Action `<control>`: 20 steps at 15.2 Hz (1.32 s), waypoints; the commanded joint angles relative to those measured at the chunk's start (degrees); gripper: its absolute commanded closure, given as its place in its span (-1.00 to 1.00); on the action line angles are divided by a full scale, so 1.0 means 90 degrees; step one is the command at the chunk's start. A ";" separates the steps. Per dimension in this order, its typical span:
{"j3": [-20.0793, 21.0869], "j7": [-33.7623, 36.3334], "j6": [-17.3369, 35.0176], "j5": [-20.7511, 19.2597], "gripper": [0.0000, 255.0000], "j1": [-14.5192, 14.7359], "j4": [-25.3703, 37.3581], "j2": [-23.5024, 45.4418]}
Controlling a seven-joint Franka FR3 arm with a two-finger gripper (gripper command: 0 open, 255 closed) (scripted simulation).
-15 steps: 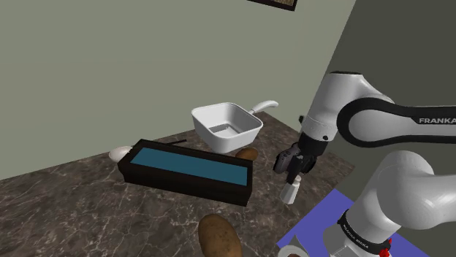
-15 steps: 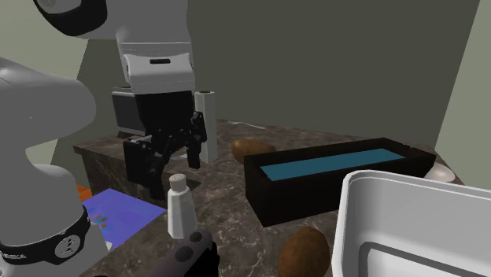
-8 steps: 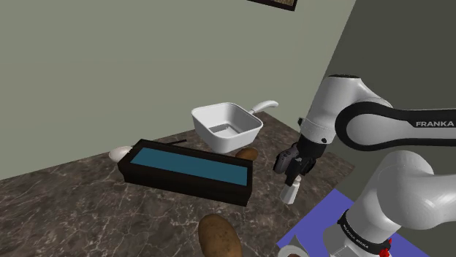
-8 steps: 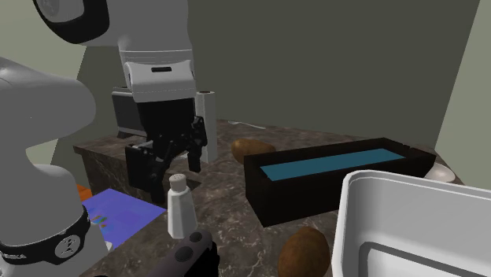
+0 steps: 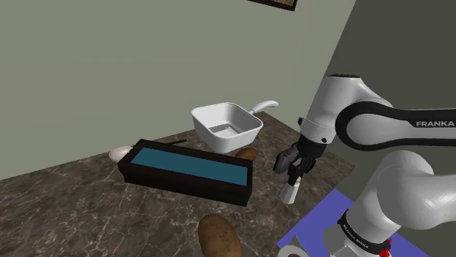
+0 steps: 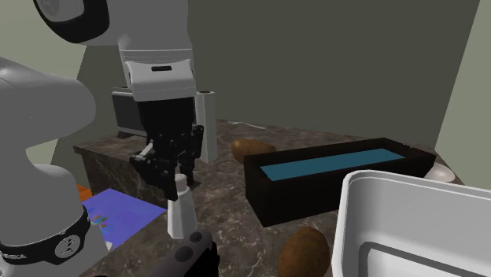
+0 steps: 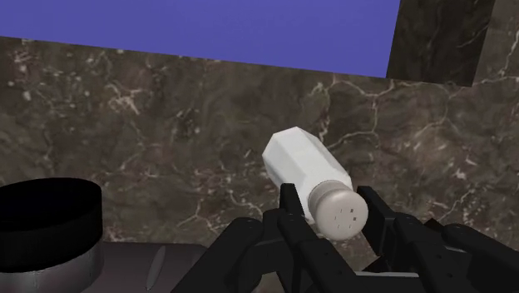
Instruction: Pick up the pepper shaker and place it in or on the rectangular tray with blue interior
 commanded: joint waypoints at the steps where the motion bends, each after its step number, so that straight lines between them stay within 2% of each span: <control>1: 0.0002 0.0002 -0.0001 0.0010 1.00 0.0005 -0.0008 0.0006; 3: -0.0004 -0.0003 0.0002 0.0005 1.00 0.0002 -0.0011 0.0006; 20: -0.0310 0.0146 -0.1619 -0.0387 1.00 -0.0200 0.1320 -0.0300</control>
